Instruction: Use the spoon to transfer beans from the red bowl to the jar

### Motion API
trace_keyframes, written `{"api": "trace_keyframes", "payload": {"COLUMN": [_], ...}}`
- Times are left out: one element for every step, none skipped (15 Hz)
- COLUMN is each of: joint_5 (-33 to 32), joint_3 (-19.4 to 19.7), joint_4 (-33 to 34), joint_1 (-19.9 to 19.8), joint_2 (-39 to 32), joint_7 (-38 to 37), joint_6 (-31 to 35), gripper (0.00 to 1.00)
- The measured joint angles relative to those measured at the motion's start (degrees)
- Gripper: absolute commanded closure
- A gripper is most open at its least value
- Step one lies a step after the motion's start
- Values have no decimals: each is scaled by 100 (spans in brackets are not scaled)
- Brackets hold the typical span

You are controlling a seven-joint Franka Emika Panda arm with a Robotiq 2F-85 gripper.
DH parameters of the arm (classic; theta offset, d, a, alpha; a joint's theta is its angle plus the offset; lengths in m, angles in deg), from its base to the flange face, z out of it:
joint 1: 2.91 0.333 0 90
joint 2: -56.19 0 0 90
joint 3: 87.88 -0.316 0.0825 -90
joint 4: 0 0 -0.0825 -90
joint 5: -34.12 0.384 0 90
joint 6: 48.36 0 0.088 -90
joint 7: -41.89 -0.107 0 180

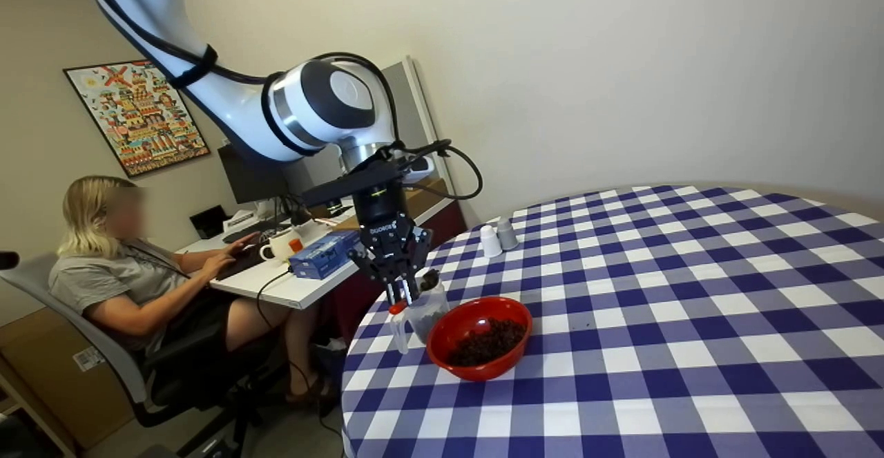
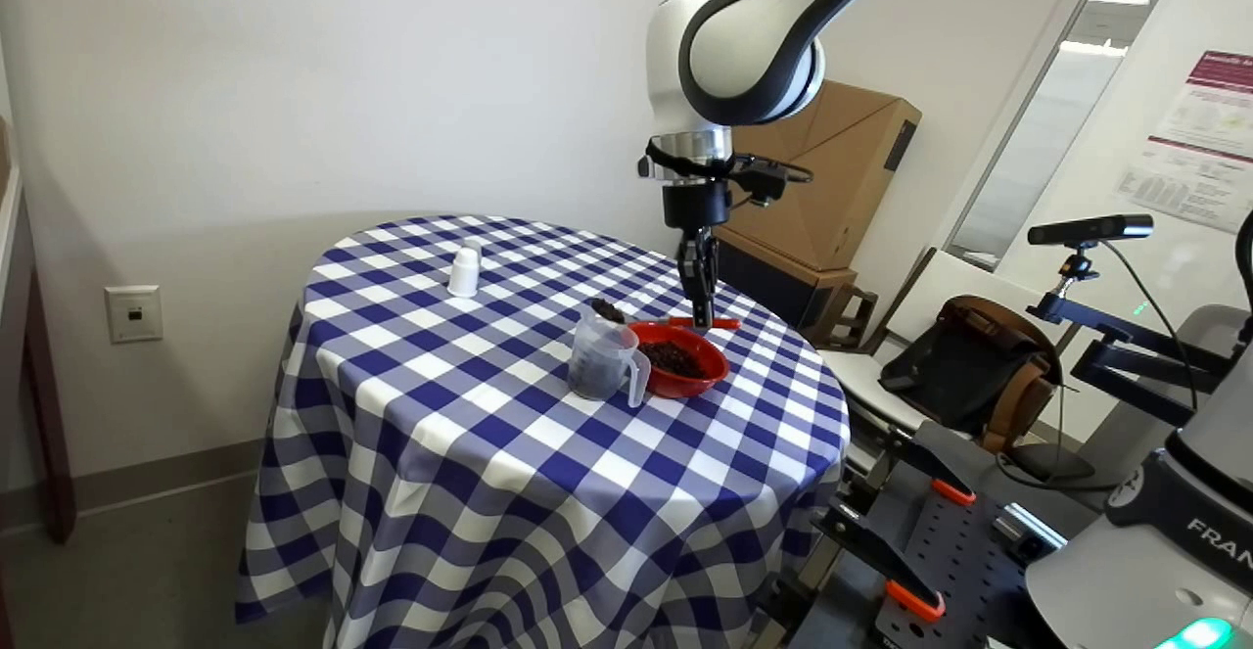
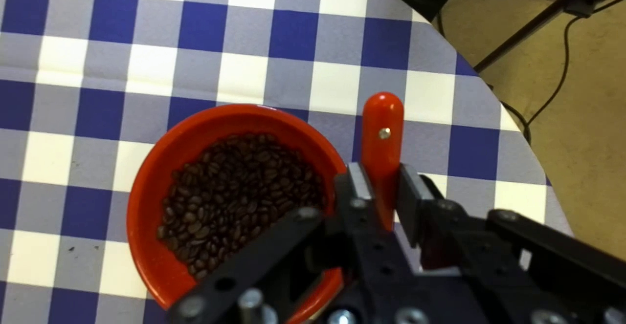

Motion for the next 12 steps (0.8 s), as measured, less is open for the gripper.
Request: {"api": "trace_keyframes", "payload": {"joint_5": [-181,-353,-527,-695,-862,-1011,-1163,-1319,-1466,-1607,-1750,-1887], "joint_3": [10,18,28,35,41,46,55,61,65,67,68,68], "joint_4": [-27,-58,-90,-119,-144,-162,-180,-199,-216,-229,-238,-247], "joint_1": [41,81,121,161,203,243,287,331,373,416,459,504], "joint_2": [0,-1,-1,-1,-1,-1,-1,-1,0,-1,0,0], "joint_7": [-94,-190,-287,-386,-481,-574,-666,-764,-860,-956,-1054,-1144], "joint_6": [55,107,156,193,223,244,264,283,295,300,301,301], "gripper": [94,94,94,94,94,94,94,94,94,94,94,94]}}
